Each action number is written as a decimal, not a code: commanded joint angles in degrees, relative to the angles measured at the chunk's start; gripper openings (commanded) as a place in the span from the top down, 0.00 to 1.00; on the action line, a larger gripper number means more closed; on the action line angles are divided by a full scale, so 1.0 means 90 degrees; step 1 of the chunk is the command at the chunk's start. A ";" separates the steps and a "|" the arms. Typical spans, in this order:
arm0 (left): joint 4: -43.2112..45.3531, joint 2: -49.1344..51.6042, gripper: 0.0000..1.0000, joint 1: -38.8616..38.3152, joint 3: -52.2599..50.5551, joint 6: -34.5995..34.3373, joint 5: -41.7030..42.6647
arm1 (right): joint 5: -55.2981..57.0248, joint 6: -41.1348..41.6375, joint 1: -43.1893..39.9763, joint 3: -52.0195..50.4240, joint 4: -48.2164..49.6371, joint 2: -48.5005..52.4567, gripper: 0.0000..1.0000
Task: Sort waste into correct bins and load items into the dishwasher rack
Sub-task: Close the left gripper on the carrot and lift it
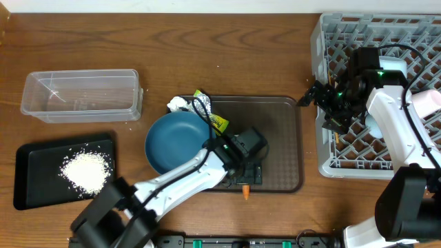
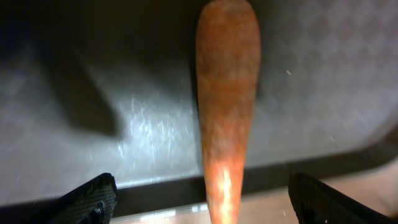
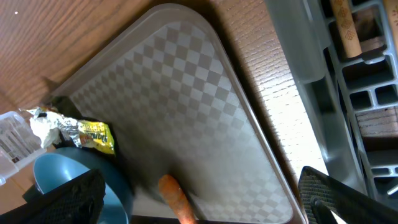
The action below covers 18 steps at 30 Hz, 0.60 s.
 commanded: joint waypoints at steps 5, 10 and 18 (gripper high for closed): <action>0.0408 0.0682 0.10 -0.0049 -0.0051 -0.0233 -0.0170 | 0.0022 -0.0104 0.0126 0.0012 -0.0002 0.0012 0.01; 0.0673 0.0799 0.14 -0.0168 -0.0049 -0.0233 -0.0209 | 0.0022 -0.0104 0.0126 0.0012 -0.0002 0.0012 0.01; 0.0685 0.0799 0.33 -0.0233 -0.0049 -0.0233 -0.0607 | 0.0022 -0.0104 0.0126 0.0012 -0.0002 0.0012 0.01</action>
